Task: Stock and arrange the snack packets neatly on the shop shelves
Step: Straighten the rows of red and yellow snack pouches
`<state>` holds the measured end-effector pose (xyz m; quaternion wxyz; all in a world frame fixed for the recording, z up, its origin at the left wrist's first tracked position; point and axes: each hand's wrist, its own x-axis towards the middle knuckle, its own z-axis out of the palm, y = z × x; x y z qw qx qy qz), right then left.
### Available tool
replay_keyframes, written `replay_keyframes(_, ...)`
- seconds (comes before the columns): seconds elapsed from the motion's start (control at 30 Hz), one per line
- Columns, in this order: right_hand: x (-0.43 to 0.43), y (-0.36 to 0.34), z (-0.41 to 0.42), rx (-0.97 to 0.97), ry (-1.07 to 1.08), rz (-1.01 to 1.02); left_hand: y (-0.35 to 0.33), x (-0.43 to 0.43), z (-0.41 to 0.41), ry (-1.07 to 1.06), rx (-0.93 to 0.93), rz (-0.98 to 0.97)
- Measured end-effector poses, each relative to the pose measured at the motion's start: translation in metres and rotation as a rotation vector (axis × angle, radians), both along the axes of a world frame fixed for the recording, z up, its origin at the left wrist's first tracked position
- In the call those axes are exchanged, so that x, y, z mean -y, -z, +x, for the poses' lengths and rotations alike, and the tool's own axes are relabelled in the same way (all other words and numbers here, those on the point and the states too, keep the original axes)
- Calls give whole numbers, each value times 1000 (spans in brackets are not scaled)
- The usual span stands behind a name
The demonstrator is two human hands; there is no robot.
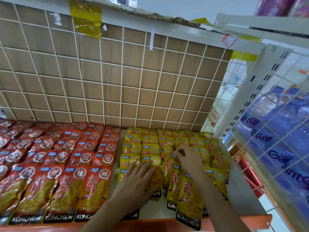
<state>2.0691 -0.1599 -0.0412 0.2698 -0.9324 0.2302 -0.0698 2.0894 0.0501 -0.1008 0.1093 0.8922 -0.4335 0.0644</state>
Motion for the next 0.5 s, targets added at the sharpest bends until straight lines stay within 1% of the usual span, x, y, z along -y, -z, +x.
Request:
replay_keyframes(0.3, 9, -20, 9, 368, 113, 202, -1, 0, 0, 8, -56, 22)
replay_keyframes(0.5, 11, -43, 3, 641, 41, 254, -2, 0, 0, 18, -36, -10)
